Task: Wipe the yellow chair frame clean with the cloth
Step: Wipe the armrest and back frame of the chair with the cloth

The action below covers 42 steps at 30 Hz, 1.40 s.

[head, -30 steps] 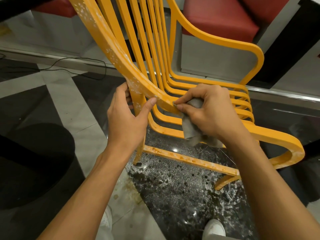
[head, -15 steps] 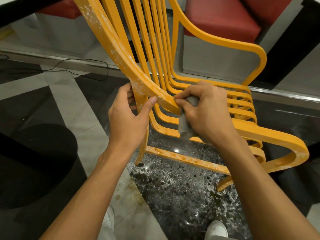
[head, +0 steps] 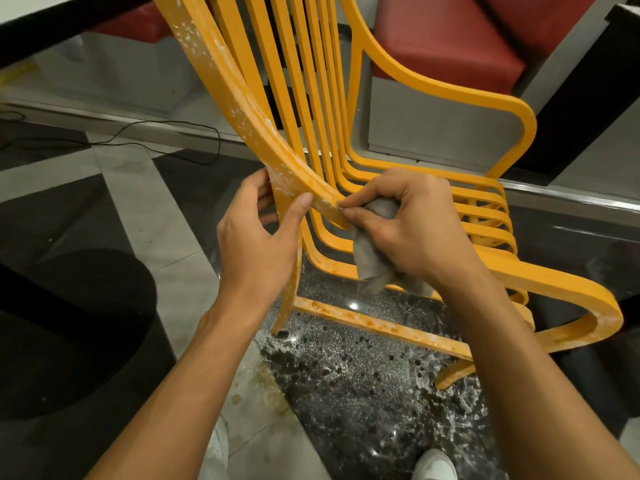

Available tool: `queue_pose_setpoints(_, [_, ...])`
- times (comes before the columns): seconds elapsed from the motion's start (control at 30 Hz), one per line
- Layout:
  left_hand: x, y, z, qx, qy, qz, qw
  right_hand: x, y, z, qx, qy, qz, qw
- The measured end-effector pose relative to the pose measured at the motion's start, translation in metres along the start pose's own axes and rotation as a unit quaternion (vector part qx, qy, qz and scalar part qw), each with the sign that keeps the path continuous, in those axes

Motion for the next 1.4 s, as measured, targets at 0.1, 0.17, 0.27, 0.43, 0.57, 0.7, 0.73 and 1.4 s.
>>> queue_pose_setpoints(0.1, [0.0,0.001,-0.001,0.001,0.001,0.001,1.0,-0.003,0.002,0.0,-0.028,-0.011,0.034,0.999])
queue_pose_setpoints(0.17, [0.0,0.002,-0.001,0.001,0.0,0.004,1.0,0.002,0.002,0.009,-0.066,-0.022,0.016,0.997])
queue_pose_setpoints(0.27, [0.0,0.002,-0.001,0.001,-0.006,0.004,1.0,0.006,0.0,0.012,-0.045,-0.007,-0.016,0.999])
queue_pose_setpoints(0.43, [-0.001,0.002,-0.002,0.007,-0.014,0.007,1.0,0.001,0.005,0.003,-0.037,-0.016,0.021,0.999])
queue_pose_setpoints(0.57, [-0.001,0.001,-0.003,0.013,-0.024,0.006,1.0,0.01,0.004,0.016,-0.073,-0.029,-0.005,0.997])
queue_pose_setpoints(0.7, [-0.002,0.002,-0.004,0.006,-0.024,0.008,1.0,0.007,0.003,0.006,-0.03,-0.007,-0.003,1.0])
queue_pose_setpoints(0.73, [-0.002,0.003,-0.004,0.002,-0.024,0.009,1.0,0.006,0.004,0.005,-0.03,-0.005,0.01,0.999])
queue_pose_setpoints(1.4, [-0.004,0.004,-0.008,-0.003,-0.026,0.028,0.999,0.009,0.009,0.007,-0.016,0.027,0.041,0.999])
Point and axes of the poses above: each hand's wrist, its own y-axis towards the middle knuckle, its own z-axis out of the palm, x = y × z, the point moved 4 cm from there along y, towards the middle knuckle
